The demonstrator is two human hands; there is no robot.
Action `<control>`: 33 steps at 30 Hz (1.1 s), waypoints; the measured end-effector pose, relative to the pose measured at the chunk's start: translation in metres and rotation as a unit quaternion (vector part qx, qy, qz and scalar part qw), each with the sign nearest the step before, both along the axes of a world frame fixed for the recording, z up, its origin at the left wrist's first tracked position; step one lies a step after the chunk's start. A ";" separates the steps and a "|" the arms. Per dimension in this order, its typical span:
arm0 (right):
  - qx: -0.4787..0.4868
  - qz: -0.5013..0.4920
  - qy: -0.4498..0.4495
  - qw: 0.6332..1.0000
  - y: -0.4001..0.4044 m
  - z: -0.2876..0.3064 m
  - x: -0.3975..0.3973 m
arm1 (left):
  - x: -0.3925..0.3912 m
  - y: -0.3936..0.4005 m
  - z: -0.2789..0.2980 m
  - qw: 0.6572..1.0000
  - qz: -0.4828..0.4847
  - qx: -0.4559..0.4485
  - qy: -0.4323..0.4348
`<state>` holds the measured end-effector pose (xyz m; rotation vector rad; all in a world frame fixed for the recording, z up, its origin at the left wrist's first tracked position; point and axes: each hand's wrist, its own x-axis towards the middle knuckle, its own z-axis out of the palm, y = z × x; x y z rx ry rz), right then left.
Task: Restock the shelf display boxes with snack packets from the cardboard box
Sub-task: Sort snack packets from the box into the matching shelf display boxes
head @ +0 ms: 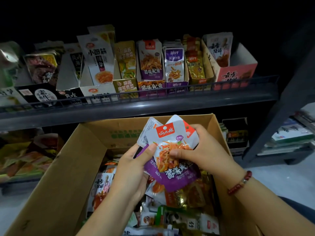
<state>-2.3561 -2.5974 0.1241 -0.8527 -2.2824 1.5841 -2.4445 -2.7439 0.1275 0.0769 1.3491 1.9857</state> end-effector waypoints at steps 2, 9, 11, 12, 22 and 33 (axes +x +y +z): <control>-0.023 -0.040 0.030 0.998 0.003 -0.004 0.000 | -0.001 0.001 0.002 0.999 0.002 0.031 -0.034; -0.155 -0.087 0.086 0.980 0.005 -0.003 0.000 | -0.001 0.003 0.002 0.992 0.016 0.081 -0.099; -0.204 -0.076 0.111 0.970 0.004 -0.004 0.001 | 0.000 0.004 0.003 0.993 -0.008 0.085 -0.087; -0.222 -0.077 0.122 0.964 0.005 -0.004 0.001 | 0.001 0.004 0.003 0.993 -0.023 0.087 -0.081; -0.194 -0.083 0.159 0.964 0.013 -0.007 -0.001 | -0.003 0.002 0.000 0.999 -0.037 0.018 -0.008; -0.177 -0.088 0.115 0.974 0.003 0.004 -0.020 | 0.000 0.000 0.004 0.997 -0.014 0.003 0.077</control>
